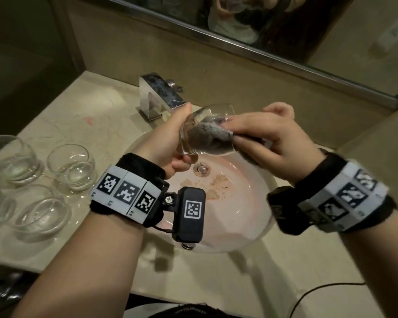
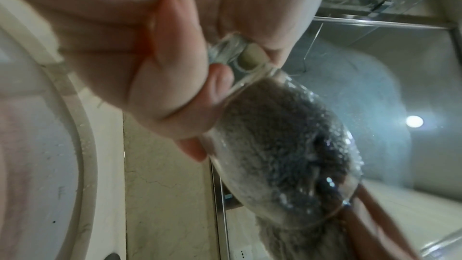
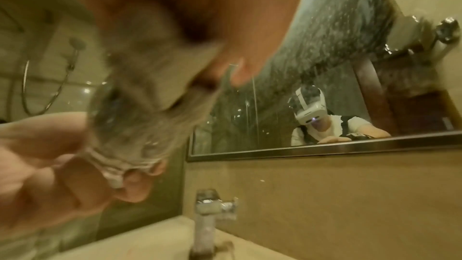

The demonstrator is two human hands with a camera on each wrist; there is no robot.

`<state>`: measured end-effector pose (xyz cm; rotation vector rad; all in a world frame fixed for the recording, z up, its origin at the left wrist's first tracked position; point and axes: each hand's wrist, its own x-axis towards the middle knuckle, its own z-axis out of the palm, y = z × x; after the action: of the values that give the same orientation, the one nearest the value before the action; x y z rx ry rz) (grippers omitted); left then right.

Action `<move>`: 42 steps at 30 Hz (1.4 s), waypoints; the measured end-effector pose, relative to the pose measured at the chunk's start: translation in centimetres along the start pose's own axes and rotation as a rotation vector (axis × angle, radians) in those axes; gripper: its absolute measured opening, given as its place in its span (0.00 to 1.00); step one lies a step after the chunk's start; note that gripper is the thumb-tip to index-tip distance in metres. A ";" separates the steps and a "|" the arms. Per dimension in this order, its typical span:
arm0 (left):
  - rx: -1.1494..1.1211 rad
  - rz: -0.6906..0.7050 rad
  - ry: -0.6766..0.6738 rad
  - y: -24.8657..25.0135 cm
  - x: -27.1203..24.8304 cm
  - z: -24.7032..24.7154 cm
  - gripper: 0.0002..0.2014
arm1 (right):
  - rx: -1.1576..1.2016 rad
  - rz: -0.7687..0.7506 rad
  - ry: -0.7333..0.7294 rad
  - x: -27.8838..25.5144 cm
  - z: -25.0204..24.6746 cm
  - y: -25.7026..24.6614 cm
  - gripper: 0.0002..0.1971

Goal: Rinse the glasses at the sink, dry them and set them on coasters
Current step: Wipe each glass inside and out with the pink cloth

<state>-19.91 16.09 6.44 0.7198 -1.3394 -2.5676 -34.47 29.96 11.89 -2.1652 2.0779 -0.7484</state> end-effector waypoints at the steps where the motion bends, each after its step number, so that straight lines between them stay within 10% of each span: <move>1: -0.006 0.000 0.006 0.0 -0.1 0.0 0.30 | 0.055 -0.007 -0.166 -0.2 -1.0 0.7 0.21; 4: 0.004 0.005 -0.006 0.1 0.0 0.3 0.30 | 0.011 -0.110 -0.423 -0.4 -2.2 2.0 0.34; 21: 0.017 -0.097 -0.100 2.2 0.6 1.9 0.29 | -0.456 -0.447 -0.394 2.2 -2.6 1.5 0.29; 27: 0.150 -0.027 -0.029 3.2 1.1 2.6 0.26 | -0.224 -0.265 -0.261 2.1 -1.9 1.2 0.30; 33: 0.495 0.232 0.315 3.4 1.6 3.8 0.20 | 0.620 0.377 -0.316 1.6 -1.6 0.3 0.30; 38: 0.539 0.539 0.266 3.9 1.9 4.6 0.11 | 1.110 0.494 0.029 1.5 -0.5 1.0 0.29; 42: 0.414 0.255 0.105 4.9 2.8 3.6 0.33 | 0.842 0.444 0.124 1.4 -1.7 1.1 0.26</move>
<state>-24.49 14.89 11.15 0.6785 -1.8180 -2.0508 -36.14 28.98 13.39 -1.1923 1.7075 -1.3769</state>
